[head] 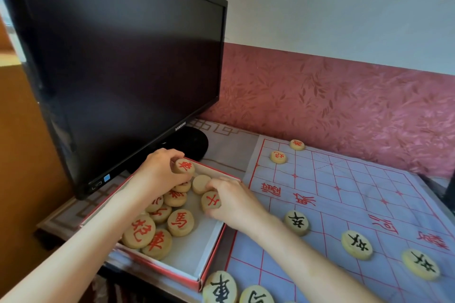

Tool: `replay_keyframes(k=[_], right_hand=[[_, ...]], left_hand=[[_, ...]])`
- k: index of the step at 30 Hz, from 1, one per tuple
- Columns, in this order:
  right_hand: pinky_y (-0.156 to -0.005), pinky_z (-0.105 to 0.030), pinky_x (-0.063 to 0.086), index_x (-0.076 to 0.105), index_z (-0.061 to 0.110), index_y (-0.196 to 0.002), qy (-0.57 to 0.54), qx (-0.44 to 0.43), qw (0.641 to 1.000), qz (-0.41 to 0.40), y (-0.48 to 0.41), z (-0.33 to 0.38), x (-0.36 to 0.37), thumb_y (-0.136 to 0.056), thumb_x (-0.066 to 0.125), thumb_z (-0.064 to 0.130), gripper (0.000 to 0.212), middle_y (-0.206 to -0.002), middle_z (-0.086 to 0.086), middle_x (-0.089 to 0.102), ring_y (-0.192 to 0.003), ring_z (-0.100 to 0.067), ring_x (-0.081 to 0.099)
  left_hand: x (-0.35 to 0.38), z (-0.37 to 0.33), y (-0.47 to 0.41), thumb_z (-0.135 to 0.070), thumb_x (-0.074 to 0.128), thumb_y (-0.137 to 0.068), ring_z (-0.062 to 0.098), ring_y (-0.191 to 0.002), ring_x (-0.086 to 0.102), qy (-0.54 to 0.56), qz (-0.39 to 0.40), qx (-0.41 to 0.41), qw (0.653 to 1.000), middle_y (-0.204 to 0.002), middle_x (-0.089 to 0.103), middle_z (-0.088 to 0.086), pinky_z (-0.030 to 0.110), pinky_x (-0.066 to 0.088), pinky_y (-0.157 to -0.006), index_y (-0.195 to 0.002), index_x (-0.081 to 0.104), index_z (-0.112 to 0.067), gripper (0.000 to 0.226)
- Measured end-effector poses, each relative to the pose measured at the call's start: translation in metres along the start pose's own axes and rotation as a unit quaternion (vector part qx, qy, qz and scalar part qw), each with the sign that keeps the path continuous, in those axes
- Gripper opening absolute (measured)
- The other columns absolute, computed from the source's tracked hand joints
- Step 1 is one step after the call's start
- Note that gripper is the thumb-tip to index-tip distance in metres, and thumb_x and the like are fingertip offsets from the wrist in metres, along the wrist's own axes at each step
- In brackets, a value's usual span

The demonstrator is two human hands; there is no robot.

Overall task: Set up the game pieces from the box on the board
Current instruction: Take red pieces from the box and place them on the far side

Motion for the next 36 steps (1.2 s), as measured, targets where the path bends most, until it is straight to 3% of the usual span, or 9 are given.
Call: replay_keyframes(k=[10,18,26,32,36], right_hand=[[-0.085,-0.031,0.047,0.057,0.025,-0.116,-0.115,0.033,0.990,-0.074,0.013,-0.025,-0.042,-0.076,0.070,0.030,0.042,-0.108,0.008,0.056,-0.102,-0.011,0.053],[-0.080,-0.014,0.044,0.058,0.021,-0.116,-0.157,0.119,0.977,-0.080,0.039,-0.107,-0.084,-0.075,0.074,0.023,0.044,-0.102,0.012,0.058,-0.088,0.002,0.054],[-0.080,-0.020,0.041,0.060,0.009,-0.115,-0.183,0.252,0.943,-0.119,0.048,-0.236,-0.123,-0.075,0.076,0.018,0.044,-0.101,-0.001,0.060,-0.092,-0.012,0.055],[-0.086,-0.028,0.045,0.055,0.006,-0.122,-0.139,0.287,0.939,-0.128,0.016,-0.309,-0.134,-0.072,0.077,0.013,0.056,-0.099,-0.004,0.060,-0.094,-0.020,0.058],[-0.080,-0.022,0.039,0.050,0.005,-0.127,-0.119,0.288,0.938,-0.150,-0.008,-0.329,-0.134,-0.078,0.068,0.011,0.054,-0.103,-0.011,0.064,-0.091,-0.017,0.053]], left_hand=[[0.000,-0.031,0.008,-0.033,0.078,-0.066,0.002,-0.084,0.055,0.013,-0.004,0.056,0.998,-0.101,0.060,-0.009,0.012,0.041,-0.064,-0.108,0.061,-0.026,0.046],[0.035,-0.086,-0.007,-0.029,0.080,-0.064,-0.001,-0.082,0.058,0.061,0.040,0.100,0.992,-0.095,0.065,-0.007,0.009,0.043,-0.067,-0.104,0.064,-0.022,0.043],[0.100,-0.152,-0.046,-0.032,0.077,-0.069,-0.005,-0.078,0.056,0.077,0.099,0.122,0.985,-0.091,0.064,-0.012,0.004,0.038,-0.059,-0.102,0.063,-0.023,0.037],[0.135,-0.173,-0.096,-0.034,0.079,-0.065,0.010,-0.089,0.058,0.076,0.112,0.102,0.986,-0.098,0.066,-0.004,0.019,0.042,-0.072,-0.105,0.065,-0.020,0.044],[0.147,-0.177,-0.127,-0.032,0.080,-0.065,0.011,-0.090,0.058,0.088,0.091,0.091,0.988,-0.098,0.064,-0.004,0.016,0.039,-0.064,-0.104,0.065,-0.019,0.044]])
Point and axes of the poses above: each hand's wrist, its own y-axis away from the middle knuckle, its own x-axis out of the palm, z = x × y, the point moved 8 cm from there along -y, towards the middle knuckle
